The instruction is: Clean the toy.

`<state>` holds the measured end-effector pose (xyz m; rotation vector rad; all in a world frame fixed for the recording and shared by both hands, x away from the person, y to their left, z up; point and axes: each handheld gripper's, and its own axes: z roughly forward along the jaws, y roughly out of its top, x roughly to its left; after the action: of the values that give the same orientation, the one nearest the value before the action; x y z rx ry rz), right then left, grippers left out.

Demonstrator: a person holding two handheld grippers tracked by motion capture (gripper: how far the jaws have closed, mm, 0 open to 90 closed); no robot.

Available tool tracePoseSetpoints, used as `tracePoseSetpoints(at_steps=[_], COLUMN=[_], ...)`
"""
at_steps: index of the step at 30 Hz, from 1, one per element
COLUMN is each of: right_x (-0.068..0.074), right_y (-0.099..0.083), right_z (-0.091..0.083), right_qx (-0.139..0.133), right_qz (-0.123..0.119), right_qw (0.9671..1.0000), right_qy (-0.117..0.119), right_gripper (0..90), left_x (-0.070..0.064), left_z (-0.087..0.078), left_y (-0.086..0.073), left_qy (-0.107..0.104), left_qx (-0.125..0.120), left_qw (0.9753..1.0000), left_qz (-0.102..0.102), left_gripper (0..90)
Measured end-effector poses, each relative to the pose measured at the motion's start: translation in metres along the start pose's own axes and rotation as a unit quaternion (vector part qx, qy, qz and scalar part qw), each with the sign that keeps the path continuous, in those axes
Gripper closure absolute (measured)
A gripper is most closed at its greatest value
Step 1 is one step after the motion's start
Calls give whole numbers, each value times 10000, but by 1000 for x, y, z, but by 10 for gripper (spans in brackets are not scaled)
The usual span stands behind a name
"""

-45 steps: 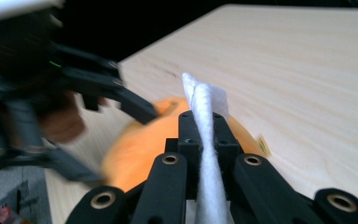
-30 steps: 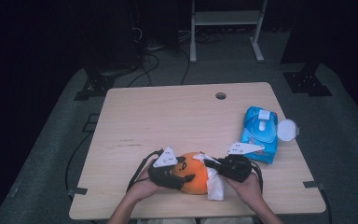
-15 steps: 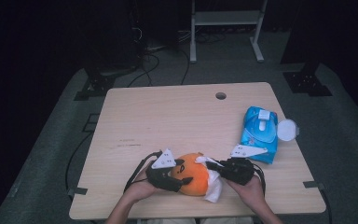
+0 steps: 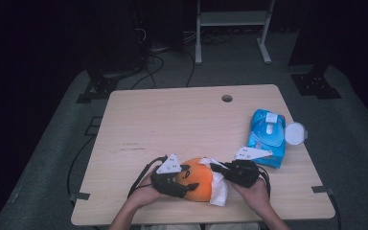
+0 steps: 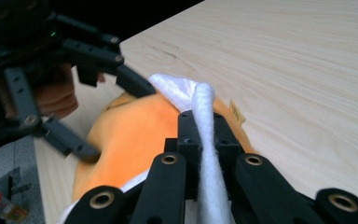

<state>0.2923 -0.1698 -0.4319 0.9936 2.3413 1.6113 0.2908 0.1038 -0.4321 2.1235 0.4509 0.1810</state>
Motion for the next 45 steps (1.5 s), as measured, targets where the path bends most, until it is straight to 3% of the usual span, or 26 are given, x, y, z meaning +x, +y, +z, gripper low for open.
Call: tracePoseSetpoints(at_steps=[3,8,10,12,15,18,25,29,32,34,37,41,45], right_x=[5,0,-1,0,2,1,-8,-5,7,11,5,-6,2], right_y=[-5,-9,-10,-10,-10,-12,-15,-16,-9,-3,0,-6,-18], right_z=[-7,-15,-15,-14,-14,-14,-17,-18,-13,-5,2,-7,-19], right_qx=[50,11,2,11,1,69,120,30,-42,-17,30,52,242], right_qz=[-46,76,137,115,113,108,245,362,206,92,96,173,181], right_qw=[10000,9999,9998,9998,9997,9997,9996,9993,9993,9995,9997,9998,9995], right_qy=[40,82,123,174,217,194,40,108,296,294,201,-44,11], right_gripper=[842,841,840,840,839,838,839,839,840,840,840,842,843], left_x=[-2,-3,0,4,9,9,6,2,0,-2,-1,-2,-1], left_z=[-3,-8,-3,5,14,16,10,8,7,7,4,3,4], left_y=[3,28,34,36,29,15,9,5,3,2,-1,-3,-3], left_qy=[-19,27,49,40,-106,-251,-320,-309,-321,-281,-274,-217,-99], left_qx=[-46,-548,-536,-324,-96,-186,-106,-95,-103,-26,-9,-58,-78], left_qw=[10000,9984,9985,9994,9999,9992,9993,9995,9994,9996,9996,9997,9999], left_qz=[75,107,123,72,-89,-242,-147,-35,-2,53,67,87,7], left_gripper=[307,220,190,166,162,185,204,203,203,204,205,208,211])
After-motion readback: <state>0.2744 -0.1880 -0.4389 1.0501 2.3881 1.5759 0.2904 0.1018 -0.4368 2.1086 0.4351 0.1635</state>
